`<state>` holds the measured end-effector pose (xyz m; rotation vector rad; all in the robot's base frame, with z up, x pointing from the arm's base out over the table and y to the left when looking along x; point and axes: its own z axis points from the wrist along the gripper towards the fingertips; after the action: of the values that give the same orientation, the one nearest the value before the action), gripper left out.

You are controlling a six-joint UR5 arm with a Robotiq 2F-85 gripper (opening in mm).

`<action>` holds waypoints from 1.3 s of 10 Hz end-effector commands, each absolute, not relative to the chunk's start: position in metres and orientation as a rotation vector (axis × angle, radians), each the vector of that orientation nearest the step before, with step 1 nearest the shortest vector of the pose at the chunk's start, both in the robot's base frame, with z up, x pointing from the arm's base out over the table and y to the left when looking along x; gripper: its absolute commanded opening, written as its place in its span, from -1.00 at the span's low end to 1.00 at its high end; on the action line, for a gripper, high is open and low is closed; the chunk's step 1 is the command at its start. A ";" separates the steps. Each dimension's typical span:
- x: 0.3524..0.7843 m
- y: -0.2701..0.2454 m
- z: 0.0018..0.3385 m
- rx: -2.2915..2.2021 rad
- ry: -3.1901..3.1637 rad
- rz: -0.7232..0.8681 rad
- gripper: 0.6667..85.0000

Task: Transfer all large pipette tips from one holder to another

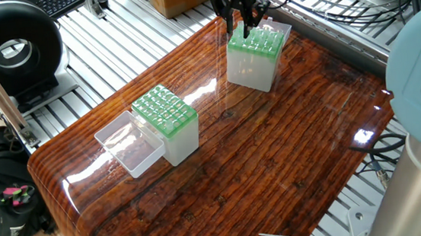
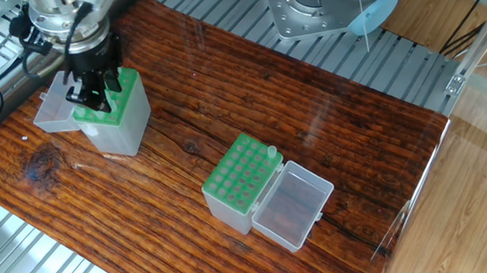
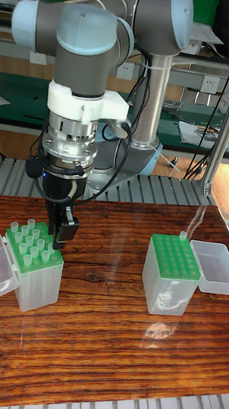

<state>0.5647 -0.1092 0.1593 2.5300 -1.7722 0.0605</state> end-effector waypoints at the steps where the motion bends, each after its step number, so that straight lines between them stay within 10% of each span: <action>1: 0.565 -0.109 0.155 2.573 -1.723 0.062 -0.04; 13: 0.561 -0.106 0.143 2.550 -1.821 0.032 -0.02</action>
<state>0.5627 -0.1060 0.1434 2.5556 -1.7948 0.0397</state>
